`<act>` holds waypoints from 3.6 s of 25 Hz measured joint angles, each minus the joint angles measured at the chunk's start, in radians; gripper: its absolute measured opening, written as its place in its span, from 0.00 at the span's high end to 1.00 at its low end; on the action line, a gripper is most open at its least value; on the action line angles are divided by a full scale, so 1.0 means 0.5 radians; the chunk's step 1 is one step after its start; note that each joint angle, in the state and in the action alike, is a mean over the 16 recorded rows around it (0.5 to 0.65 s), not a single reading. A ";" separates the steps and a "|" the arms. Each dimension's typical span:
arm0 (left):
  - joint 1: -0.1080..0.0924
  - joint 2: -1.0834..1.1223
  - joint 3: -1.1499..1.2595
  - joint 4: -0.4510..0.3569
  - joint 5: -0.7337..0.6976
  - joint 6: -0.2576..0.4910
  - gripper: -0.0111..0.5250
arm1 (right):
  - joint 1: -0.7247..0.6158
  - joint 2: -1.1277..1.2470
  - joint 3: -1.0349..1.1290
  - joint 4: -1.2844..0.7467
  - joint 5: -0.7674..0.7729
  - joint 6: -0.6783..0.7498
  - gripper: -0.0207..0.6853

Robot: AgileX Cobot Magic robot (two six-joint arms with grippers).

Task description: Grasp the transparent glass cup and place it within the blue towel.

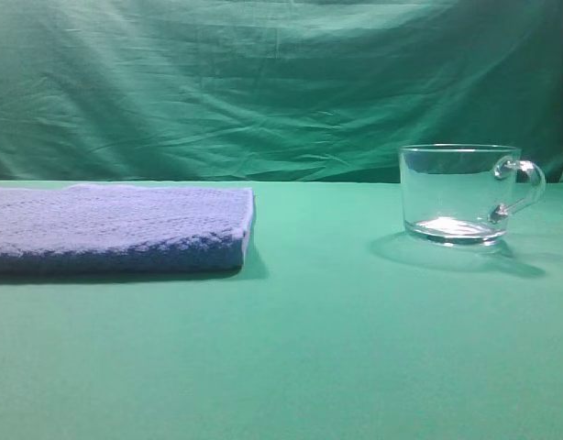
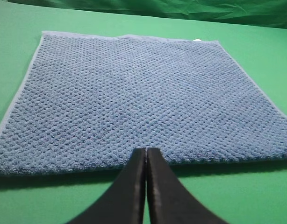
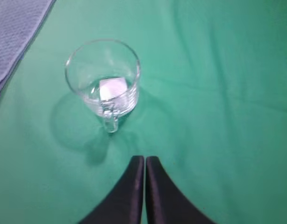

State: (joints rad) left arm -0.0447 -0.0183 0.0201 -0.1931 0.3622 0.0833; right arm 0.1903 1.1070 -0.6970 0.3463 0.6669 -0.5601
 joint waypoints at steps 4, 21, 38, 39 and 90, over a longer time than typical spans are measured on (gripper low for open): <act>0.000 0.000 0.000 0.000 0.000 0.000 0.98 | 0.102 0.218 -0.078 -0.037 -0.001 -0.003 0.57; 0.000 0.000 0.000 0.000 0.000 0.000 0.98 | 0.224 1.036 -0.346 -0.051 -0.255 -0.026 0.42; 0.000 0.000 0.000 0.000 0.000 0.000 0.98 | 0.280 1.209 -0.938 -0.022 0.091 -0.050 0.83; 0.000 0.000 0.000 0.000 0.000 0.000 0.98 | 0.306 1.218 -0.998 -0.016 0.110 -0.050 0.83; 0.000 0.000 0.000 0.000 0.000 0.000 0.98 | 1.188 1.647 -2.416 -0.222 0.782 0.533 0.92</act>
State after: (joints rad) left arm -0.0447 -0.0183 0.0201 -0.1931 0.3622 0.0833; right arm 0.7844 1.9307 -1.9051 0.2355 1.0577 -0.2934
